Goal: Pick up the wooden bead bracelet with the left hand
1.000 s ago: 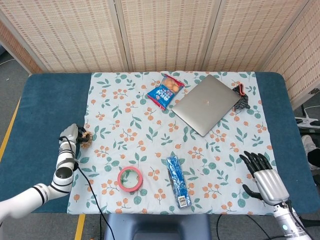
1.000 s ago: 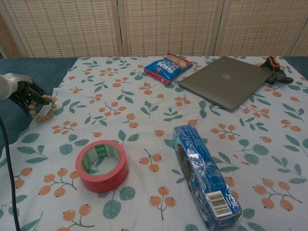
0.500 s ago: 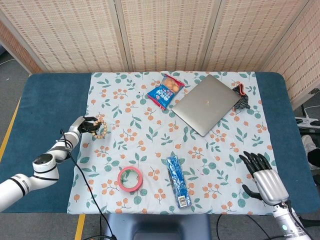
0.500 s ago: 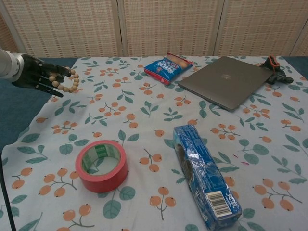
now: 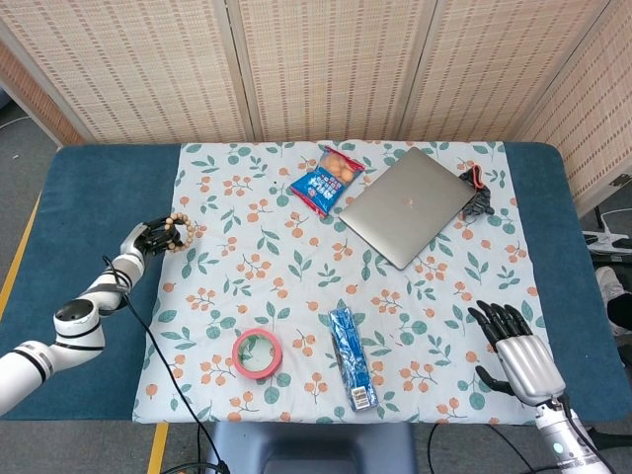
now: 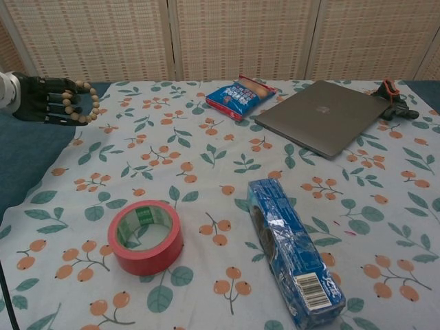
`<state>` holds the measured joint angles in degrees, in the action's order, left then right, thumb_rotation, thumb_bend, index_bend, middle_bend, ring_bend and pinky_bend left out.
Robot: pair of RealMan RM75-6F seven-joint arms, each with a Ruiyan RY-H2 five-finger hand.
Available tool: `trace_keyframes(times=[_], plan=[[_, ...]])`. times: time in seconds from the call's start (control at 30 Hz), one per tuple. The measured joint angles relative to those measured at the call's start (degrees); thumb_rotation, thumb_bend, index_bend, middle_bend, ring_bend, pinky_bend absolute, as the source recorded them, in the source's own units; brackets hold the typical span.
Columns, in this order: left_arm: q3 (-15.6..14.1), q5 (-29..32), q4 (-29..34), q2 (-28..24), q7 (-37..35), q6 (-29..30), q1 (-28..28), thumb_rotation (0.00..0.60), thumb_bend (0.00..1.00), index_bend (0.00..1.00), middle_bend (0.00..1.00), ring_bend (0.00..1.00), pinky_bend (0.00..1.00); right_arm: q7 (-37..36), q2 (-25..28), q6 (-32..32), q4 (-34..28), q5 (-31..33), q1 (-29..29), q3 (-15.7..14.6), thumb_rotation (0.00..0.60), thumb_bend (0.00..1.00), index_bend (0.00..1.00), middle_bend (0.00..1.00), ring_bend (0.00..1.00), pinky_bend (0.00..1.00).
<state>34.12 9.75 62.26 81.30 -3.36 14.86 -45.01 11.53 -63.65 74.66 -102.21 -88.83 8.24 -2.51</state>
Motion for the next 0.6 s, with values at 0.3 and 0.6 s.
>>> trace_keyframes(times=[0.3, 0.6], plan=[[1.9, -4.8, 0.4, -1.5, -11.7, -12.2, 4.3, 0.600, 0.62, 0.45, 0.71, 0.49, 0.24, 0.2, 0.0, 0.0, -0.1, 0.0, 0.0, -0.1, 0.600, 0.23, 0.00, 0.00, 0.00, 0.00], [7.6, -11.7, 0.0, -0.8, -21.2, -18.5, 8.7, 0.600, 0.62, 0.48, 0.79, 0.48, 0.17, -0.2, 0.1, 0.1, -0.2, -0.1, 0.0, -0.2, 0.600, 0.23, 0.00, 0.00, 0.00, 0.00]])
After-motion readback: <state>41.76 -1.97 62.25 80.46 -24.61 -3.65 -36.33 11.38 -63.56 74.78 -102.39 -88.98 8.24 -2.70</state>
